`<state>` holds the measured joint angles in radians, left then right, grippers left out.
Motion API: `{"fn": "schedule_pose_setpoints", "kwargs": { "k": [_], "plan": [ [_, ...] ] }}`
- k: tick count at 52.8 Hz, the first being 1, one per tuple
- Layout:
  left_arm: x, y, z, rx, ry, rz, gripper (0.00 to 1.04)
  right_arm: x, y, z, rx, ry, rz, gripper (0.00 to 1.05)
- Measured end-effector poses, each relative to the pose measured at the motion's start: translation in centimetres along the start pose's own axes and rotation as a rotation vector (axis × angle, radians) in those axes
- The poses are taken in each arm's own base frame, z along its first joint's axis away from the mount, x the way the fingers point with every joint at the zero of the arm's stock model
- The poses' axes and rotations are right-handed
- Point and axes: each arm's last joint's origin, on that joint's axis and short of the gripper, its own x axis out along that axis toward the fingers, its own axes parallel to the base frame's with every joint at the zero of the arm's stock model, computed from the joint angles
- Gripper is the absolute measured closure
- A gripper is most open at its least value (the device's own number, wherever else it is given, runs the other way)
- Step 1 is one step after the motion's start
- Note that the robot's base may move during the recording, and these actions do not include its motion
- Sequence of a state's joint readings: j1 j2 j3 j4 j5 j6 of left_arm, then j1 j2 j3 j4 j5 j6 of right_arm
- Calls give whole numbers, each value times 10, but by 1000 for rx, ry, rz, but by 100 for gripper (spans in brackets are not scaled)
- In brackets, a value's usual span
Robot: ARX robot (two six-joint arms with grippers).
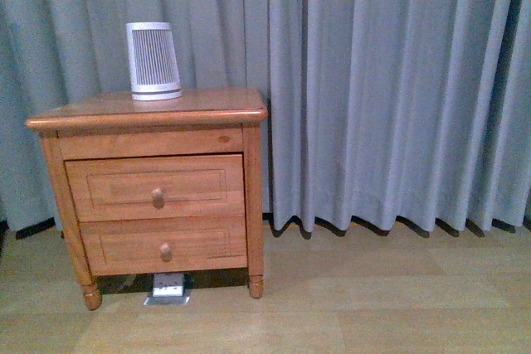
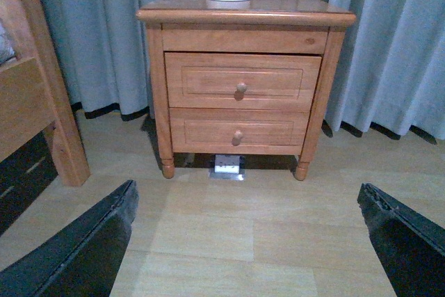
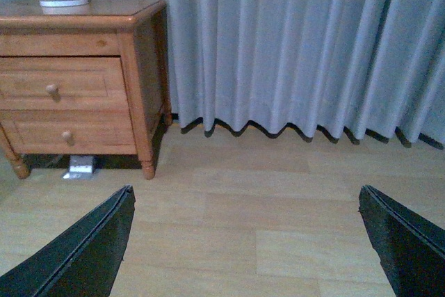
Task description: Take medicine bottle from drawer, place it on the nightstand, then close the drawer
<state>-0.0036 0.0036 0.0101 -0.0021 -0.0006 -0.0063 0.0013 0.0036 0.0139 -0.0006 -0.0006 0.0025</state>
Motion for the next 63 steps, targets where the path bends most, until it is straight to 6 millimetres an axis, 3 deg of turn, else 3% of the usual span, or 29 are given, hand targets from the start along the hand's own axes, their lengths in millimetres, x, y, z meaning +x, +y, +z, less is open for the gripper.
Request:
{"fn": "schedule_pose_setpoints", "kwargs": {
  "k": [27,33,41,50,63],
  "plan": [
    [0,0,0,-6,5,7,7,0,0,0,0,0,0,7],
    [3,1,-8,-141,230,105,7,0,0,0,0,0,0,7],
    [16,1,-7,-181,232,111,7,0,0,0,0,0,0,7],
    [50,-3,-4,-154,184,96,7,0,0,0,0,0,0,7],
    [137,-20,-7,-97,75,51,7,0,0,0,0,0,0,7]
  ]
}}
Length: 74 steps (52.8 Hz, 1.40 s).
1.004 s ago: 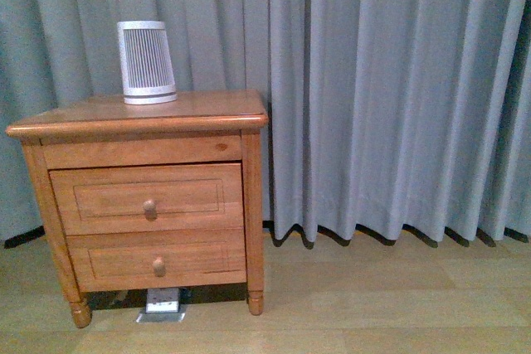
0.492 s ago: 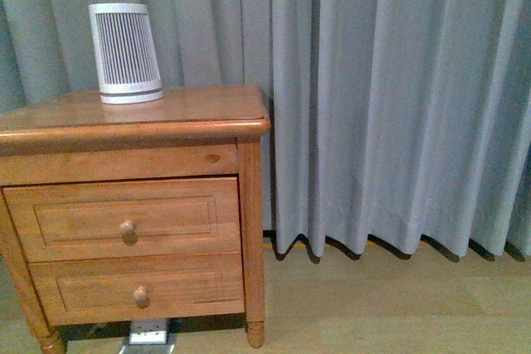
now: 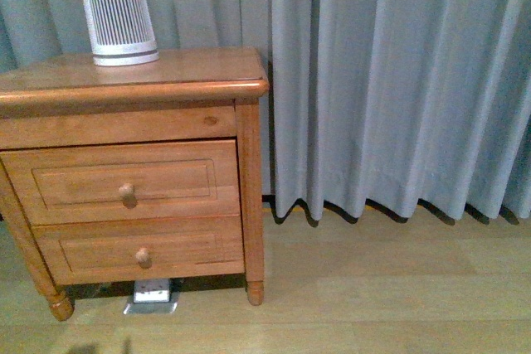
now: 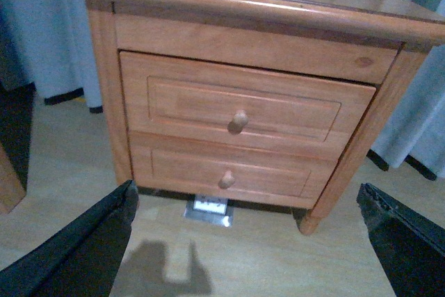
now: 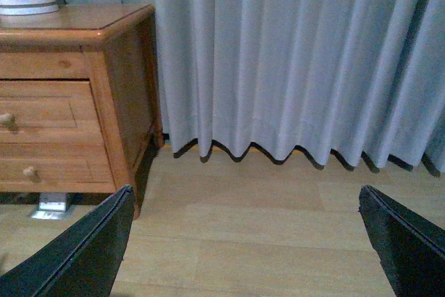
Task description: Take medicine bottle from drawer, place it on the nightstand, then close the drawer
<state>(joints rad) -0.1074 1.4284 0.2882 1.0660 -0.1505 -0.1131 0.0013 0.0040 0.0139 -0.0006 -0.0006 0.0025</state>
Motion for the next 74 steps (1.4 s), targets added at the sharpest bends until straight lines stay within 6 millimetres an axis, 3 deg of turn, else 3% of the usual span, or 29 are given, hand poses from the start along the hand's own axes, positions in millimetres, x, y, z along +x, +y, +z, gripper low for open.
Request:
{"fn": "schedule_pose_setpoints", "kwargs": {
  "k": [10,25,42,55,74],
  "plan": [
    [87,-14,-32,61,-62,-1,7,0,0,0,0,0,0,7],
    [154,-20,-73,129,-66,-23,7,0,0,0,0,0,0,7],
    [211,-21,-104,225,-17,-68,7,0,0,0,0,0,0,7],
    [242,-9,-113,219,20,-10,7,0,0,0,0,0,0,7],
    [268,-1,-114,201,11,18,7,0,0,0,0,0,0,7]
  ]
}}
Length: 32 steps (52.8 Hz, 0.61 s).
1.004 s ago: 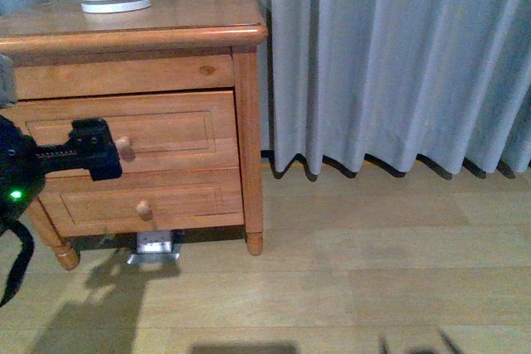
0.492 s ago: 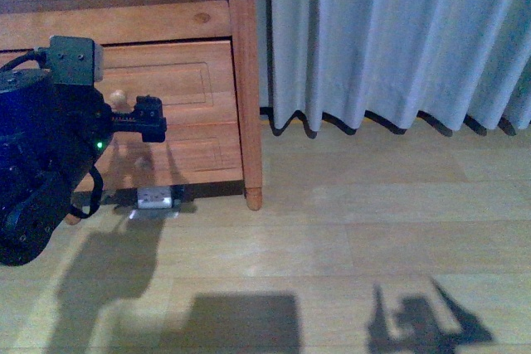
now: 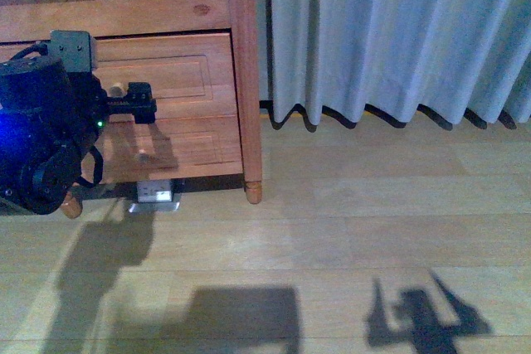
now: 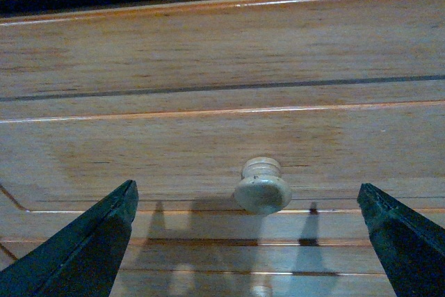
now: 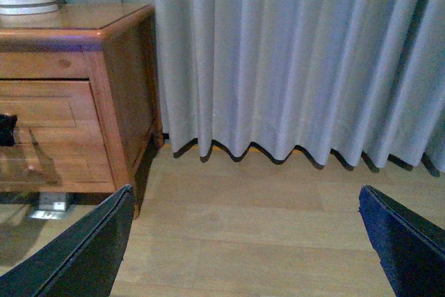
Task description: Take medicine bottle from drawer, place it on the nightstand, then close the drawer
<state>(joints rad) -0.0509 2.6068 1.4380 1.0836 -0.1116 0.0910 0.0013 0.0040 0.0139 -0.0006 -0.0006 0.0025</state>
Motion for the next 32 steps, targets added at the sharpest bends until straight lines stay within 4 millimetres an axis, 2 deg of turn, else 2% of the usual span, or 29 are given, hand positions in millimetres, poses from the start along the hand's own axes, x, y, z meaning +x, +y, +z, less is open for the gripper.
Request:
{"fn": "schedule_pose_setpoints", "kwargs": {
  "k": [32],
  "plan": [
    [21,-2,-5,6,-9,6,7,0,0,0,0,0,0,7]
  ]
}}
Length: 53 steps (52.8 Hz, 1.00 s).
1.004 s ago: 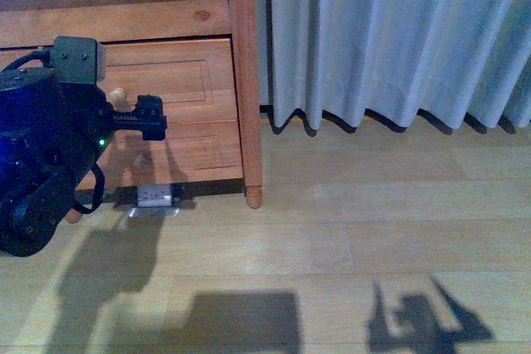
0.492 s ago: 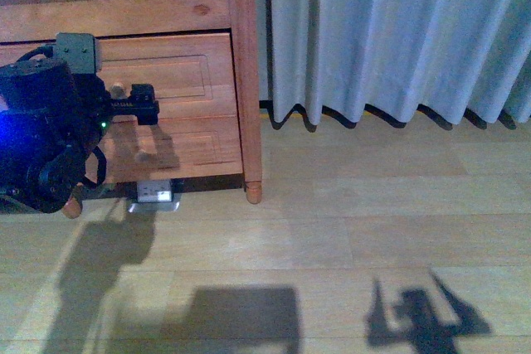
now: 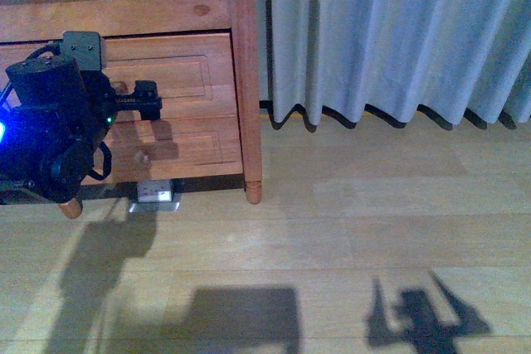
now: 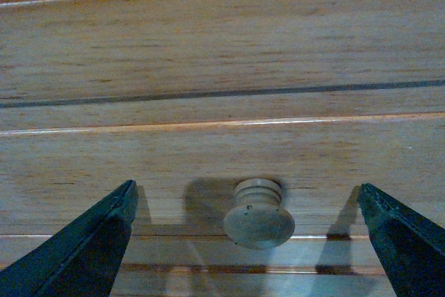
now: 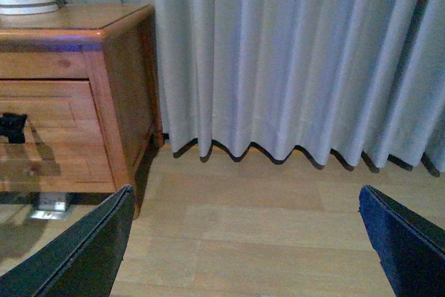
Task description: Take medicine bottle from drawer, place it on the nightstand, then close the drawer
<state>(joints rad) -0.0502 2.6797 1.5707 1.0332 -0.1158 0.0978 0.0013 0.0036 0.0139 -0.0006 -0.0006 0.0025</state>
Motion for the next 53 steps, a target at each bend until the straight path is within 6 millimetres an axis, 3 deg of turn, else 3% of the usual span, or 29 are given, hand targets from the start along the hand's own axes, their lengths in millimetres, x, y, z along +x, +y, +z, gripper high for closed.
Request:
{"fn": "schedule_pose_setpoints", "kwargs": {
  "k": [6,15,27,45,53],
  "plan": [
    [1,0,0,6,-2,1,9,0,0,0,0,0,0,7],
    [1,1,-1,9,11,11,46,0,0,0,0,0,0,7],
    [1,0,-1,10,14,4,77,0,0,0,0,0,0,7],
    [-1,0,-2,5,23,5,80,0,0,0,0,0,0,7],
    [-24,-1,-1,-16,39,9,81,0,0,0,0,0,0,7]
  ]
}}
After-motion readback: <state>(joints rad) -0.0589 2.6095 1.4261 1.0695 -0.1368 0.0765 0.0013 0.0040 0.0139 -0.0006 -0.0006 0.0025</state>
